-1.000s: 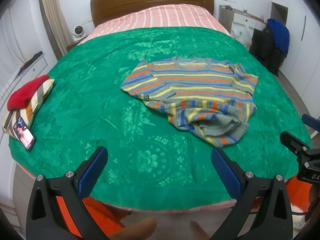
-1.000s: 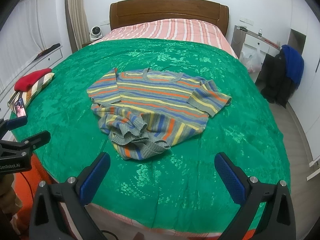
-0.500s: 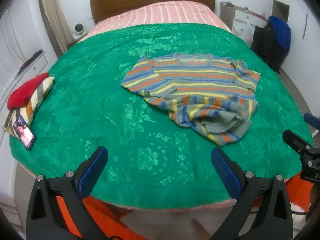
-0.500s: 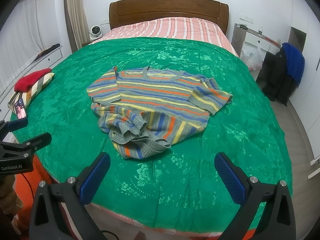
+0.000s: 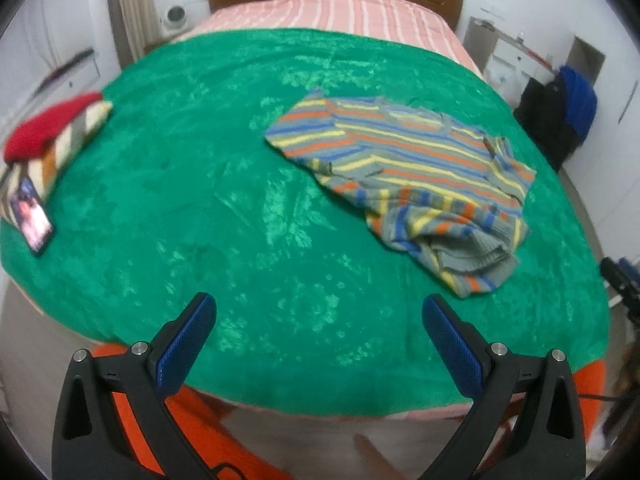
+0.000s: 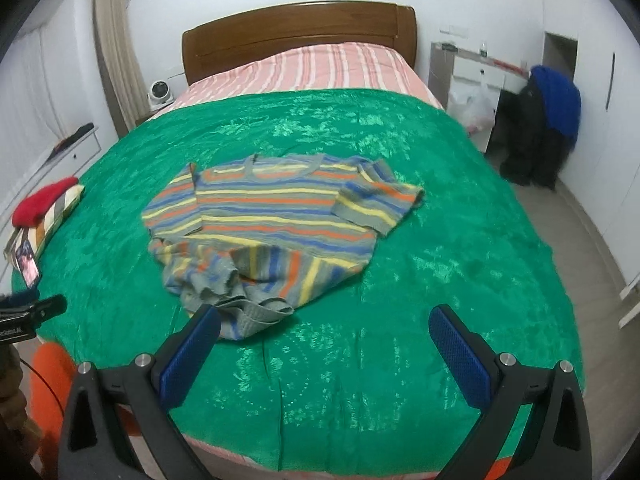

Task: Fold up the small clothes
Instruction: 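Grasp the striped sweater's hem with the right tool while the left tool grasps it too, then lift the hem with both tools and flip the sweater over to spread it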

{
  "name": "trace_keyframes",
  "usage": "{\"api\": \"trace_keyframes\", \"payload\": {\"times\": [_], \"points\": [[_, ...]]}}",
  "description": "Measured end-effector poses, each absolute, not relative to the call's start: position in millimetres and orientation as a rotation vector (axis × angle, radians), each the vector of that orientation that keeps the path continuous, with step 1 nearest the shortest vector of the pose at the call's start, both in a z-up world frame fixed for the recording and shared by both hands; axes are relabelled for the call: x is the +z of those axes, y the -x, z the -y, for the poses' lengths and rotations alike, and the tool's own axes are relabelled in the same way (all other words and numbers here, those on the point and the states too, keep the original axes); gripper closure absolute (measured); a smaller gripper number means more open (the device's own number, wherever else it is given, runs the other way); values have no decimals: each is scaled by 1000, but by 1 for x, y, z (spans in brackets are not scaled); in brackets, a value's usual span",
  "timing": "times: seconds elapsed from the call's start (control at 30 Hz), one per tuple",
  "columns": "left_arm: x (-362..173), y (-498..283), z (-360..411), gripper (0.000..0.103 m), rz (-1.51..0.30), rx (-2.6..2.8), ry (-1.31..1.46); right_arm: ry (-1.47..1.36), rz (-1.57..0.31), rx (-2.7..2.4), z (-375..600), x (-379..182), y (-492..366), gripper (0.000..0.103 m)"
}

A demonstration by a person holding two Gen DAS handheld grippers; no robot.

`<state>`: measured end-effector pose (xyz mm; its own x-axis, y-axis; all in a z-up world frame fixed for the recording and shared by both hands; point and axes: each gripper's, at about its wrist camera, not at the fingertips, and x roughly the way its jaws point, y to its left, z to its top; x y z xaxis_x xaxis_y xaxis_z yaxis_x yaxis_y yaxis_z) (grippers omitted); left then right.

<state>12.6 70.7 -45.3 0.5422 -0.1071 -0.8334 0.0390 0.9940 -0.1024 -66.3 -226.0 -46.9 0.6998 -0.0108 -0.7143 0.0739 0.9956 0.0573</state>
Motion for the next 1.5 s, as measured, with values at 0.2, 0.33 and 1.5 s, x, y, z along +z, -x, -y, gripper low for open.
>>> {"api": "trace_keyframes", "payload": {"times": [0.2, 0.33, 1.5], "points": [[-50, -11, -58, 0, -1003, -161, 86, -159, -872, 213, 211, -91, 35, 1], [-47, -9, -54, 0, -992, -152, 64, -117, -867, 303, 184, -101, -2, 18], [-125, -82, -38, 100, -1238, -585, 567, 34, -809, 665, 98, -117, 57, 89]]}}
